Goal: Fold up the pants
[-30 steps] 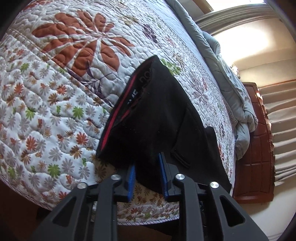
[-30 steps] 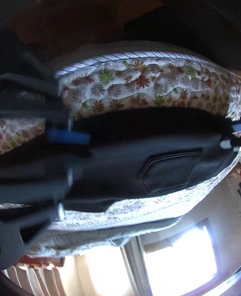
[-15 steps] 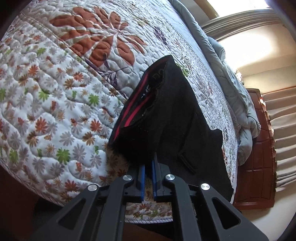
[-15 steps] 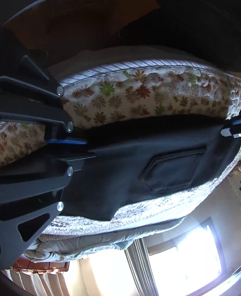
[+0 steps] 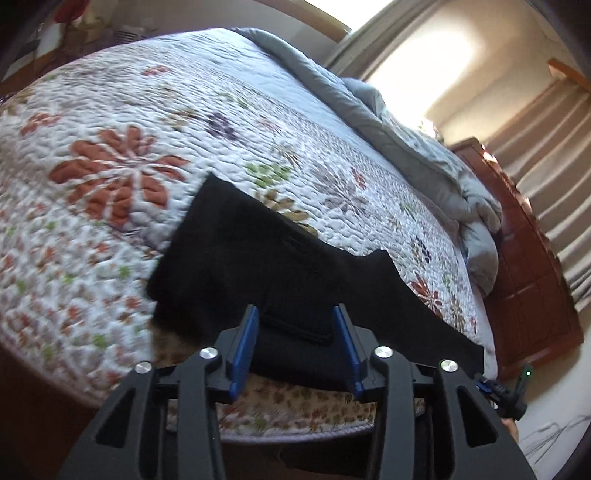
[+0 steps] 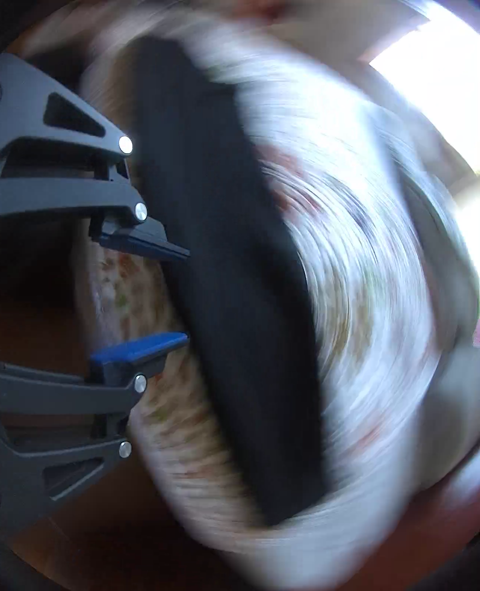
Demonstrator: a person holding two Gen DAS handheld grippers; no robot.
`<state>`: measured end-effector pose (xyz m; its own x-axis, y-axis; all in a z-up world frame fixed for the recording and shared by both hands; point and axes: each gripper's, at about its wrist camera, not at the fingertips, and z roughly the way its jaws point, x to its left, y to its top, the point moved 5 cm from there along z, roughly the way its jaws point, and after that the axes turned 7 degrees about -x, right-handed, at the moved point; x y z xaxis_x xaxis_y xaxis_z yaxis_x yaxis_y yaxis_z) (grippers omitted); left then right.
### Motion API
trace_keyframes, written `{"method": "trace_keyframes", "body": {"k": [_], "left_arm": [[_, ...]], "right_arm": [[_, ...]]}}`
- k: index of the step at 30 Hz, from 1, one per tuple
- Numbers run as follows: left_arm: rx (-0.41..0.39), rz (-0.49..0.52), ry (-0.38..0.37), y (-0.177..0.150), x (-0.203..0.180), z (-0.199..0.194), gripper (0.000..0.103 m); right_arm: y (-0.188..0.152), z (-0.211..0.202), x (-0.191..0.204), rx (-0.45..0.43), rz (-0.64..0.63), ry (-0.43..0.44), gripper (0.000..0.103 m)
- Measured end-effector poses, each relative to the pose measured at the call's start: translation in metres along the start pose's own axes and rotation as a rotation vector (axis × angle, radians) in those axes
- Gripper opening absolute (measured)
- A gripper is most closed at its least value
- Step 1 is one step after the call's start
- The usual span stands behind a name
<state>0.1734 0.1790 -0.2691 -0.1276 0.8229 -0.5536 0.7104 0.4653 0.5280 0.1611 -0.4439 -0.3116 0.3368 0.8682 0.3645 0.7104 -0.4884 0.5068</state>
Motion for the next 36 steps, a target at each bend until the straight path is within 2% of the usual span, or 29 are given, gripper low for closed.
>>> {"method": "trace_keyframes", "body": {"k": [3, 4, 6, 7, 9, 15, 16, 18, 23, 24, 25, 26, 30, 33, 34, 35, 36], "left_arm": [[0.06, 0.045, 0.074, 0.0, 0.004, 0.041, 0.052], [0.099, 0.038, 0.115, -0.004, 0.013, 0.056, 0.052], [0.17, -0.022, 0.121, -0.011, 0.029, 0.075, 0.052], [0.163, -0.068, 0.102, -0.011, 0.037, 0.078, 0.052], [0.168, -0.09, 0.087, -0.01, 0.041, 0.076, 0.052], [0.182, -0.03, 0.121, -0.011, 0.035, 0.077, 0.052], [0.182, -0.031, 0.125, -0.01, 0.034, 0.076, 0.052], [0.181, -0.035, 0.131, -0.009, 0.035, 0.078, 0.052], [0.178, -0.024, 0.141, -0.01, 0.031, 0.079, 0.054], [0.178, -0.022, 0.143, -0.01, 0.03, 0.082, 0.055], [0.179, -0.019, 0.146, -0.01, 0.027, 0.084, 0.055], [0.18, -0.017, 0.148, -0.009, 0.026, 0.087, 0.056], [0.179, -0.023, 0.149, -0.008, 0.026, 0.088, 0.056], [0.176, -0.021, 0.15, -0.009, 0.028, 0.09, 0.056], [0.178, -0.015, 0.155, -0.009, 0.027, 0.091, 0.057], [0.18, -0.012, 0.156, -0.009, 0.027, 0.091, 0.057], [0.182, -0.008, 0.157, -0.009, 0.026, 0.091, 0.057]], "right_arm": [[0.01, 0.006, -0.06, -0.012, 0.419, 0.21, 0.041], [0.011, 0.012, -0.069, -0.015, 0.499, 0.268, 0.041], [0.01, 0.022, -0.073, 0.0, 0.57, 0.328, 0.042], [0.011, 0.027, -0.073, 0.013, 0.584, 0.346, 0.042], [0.012, 0.037, -0.07, 0.022, 0.576, 0.349, 0.042], [0.016, 0.053, -0.076, 0.049, 0.62, 0.309, 0.042], [0.015, 0.051, -0.078, 0.048, 0.629, 0.294, 0.044], [0.017, 0.048, -0.09, 0.019, 0.649, 0.288, 0.048], [0.025, 0.048, -0.104, -0.024, 0.666, 0.331, 0.048], [0.028, 0.053, -0.105, -0.013, 0.662, 0.335, 0.047], [0.031, 0.056, -0.106, -0.006, 0.663, 0.337, 0.034], [0.033, 0.056, -0.106, -0.008, 0.659, 0.341, 0.011], [0.044, 0.033, -0.104, -0.086, 0.598, 0.333, 0.009], [0.023, 0.052, -0.126, -0.035, 0.668, 0.289, 0.009], [0.016, 0.059, -0.132, -0.025, 0.705, 0.335, 0.01], [0.015, 0.056, -0.134, -0.035, 0.706, 0.362, 0.017], [0.019, 0.048, -0.137, -0.072, 0.686, 0.376, 0.022]]}}
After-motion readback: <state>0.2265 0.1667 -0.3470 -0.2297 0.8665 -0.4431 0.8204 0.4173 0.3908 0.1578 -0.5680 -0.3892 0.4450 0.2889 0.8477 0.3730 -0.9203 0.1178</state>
